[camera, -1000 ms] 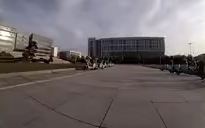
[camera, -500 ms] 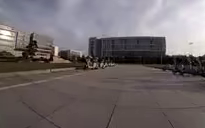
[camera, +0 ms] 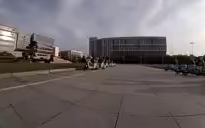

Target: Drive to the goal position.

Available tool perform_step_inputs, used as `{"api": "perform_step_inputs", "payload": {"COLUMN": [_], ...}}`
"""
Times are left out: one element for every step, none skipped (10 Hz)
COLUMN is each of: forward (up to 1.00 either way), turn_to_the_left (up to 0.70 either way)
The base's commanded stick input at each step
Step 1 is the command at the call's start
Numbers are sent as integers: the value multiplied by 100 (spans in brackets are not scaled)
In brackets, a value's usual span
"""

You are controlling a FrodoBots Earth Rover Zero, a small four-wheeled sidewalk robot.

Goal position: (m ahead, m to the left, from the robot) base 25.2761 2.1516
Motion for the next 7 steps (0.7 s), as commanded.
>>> {"api": "perform_step_inputs", "payload": {"forward": [45, 45, 45, 45, 45, 45, 45], "turn_to_the_left": [0, 0, 0, 0, 0, 0, 0]}}
